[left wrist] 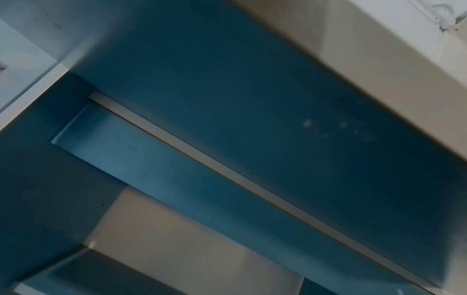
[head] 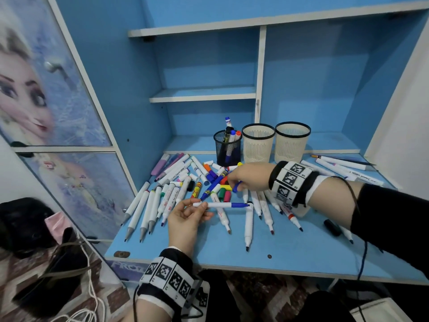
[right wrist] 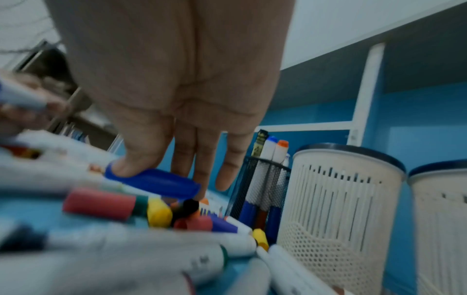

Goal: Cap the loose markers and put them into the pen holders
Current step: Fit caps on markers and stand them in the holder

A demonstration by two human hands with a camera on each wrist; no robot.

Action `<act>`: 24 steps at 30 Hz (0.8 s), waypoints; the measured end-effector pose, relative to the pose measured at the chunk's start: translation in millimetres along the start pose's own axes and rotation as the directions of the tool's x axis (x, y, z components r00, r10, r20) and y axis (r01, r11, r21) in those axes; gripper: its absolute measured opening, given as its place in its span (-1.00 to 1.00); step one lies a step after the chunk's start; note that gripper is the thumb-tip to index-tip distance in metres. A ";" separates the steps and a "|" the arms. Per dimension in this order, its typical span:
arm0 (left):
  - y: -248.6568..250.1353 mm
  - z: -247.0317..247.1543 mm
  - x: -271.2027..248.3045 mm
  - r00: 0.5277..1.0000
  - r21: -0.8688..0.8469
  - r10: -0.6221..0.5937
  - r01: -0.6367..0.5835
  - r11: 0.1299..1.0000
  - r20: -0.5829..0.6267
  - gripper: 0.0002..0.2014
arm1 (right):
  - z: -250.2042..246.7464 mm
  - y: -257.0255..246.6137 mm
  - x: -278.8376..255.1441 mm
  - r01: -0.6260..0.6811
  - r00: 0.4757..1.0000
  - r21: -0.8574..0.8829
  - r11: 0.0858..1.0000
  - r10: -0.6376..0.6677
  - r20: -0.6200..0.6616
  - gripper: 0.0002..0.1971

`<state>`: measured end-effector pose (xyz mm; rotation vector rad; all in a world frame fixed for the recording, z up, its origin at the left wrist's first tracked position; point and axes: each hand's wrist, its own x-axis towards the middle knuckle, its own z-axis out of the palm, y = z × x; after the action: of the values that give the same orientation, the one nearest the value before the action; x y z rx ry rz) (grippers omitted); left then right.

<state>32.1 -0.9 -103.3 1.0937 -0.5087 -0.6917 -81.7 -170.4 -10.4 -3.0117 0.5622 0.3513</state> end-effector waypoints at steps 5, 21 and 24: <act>0.9 -2.0 1.0 0.999 -0.051 0.007 -0.009 0.999 -0.040 -0.89 | -8.3 -4.7 -35.4 -0.026 0.984 0.183 0.983 0.058 -0.170 -0.80; 5.3 -1.8 -3.1 1.000 -0.079 -0.004 0.002 0.997 -0.023 -0.90 | 3.6 -26.1 -61.8 -0.055 0.973 0.268 0.962 0.111 -0.200 -0.73; 5.3 -2.0 -4.1 0.999 -0.026 -0.028 0.029 0.999 0.042 -0.89 | 3.3 -33.3 -59.6 -0.026 0.974 0.297 0.954 0.092 -0.209 -0.74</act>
<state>32.0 4.8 -99.3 1.0649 -0.5183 -0.7456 -124.4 -118.2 0.8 -2.7648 0.6561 -0.0653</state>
